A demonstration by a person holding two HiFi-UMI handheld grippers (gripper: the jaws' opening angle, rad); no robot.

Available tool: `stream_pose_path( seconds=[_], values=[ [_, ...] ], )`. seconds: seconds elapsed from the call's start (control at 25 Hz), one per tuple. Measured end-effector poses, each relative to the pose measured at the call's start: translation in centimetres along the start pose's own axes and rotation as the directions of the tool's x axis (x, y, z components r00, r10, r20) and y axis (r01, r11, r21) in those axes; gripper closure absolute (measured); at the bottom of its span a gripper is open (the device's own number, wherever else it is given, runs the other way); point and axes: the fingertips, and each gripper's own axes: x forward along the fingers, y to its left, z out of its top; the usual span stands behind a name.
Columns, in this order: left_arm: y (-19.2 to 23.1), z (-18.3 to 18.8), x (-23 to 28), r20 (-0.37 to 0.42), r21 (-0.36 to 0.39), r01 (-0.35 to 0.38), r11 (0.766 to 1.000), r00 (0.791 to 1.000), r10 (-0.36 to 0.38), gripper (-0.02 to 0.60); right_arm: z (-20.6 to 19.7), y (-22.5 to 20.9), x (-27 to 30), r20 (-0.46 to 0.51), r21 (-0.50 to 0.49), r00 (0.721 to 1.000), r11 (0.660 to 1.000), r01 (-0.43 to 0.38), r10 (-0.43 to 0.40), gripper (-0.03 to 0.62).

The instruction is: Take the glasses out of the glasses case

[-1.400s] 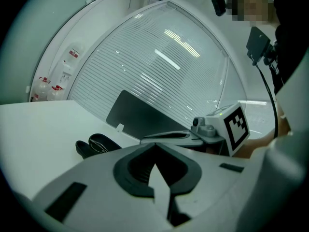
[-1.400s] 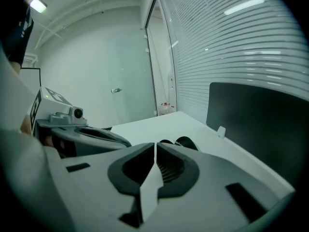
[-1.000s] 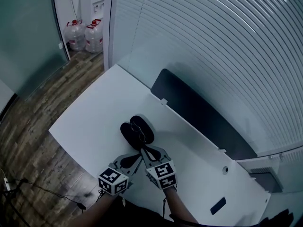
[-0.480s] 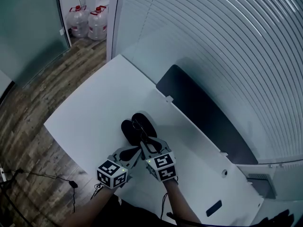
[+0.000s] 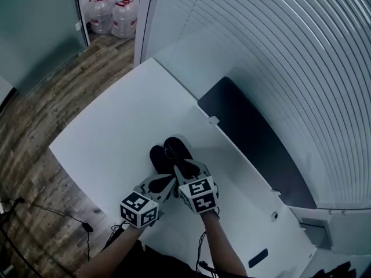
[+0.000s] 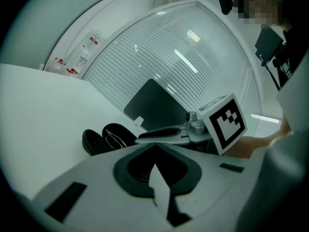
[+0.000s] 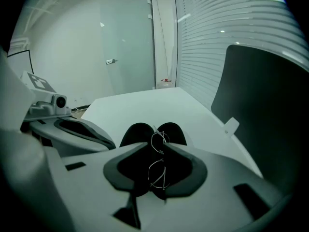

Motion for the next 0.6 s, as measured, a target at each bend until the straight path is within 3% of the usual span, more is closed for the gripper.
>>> stream_pose_path(
  seconds=[0.6],
  values=[
    [1.4, -0.7, 0.5, -0.007, -0.041, -0.007, 0.999, 1.0, 0.006, 0.581, -1.5, -2.3, 3.1, -0.157, 0.035, 0.988, 0.999, 0.015, -0.01, 0.499]
  ],
)
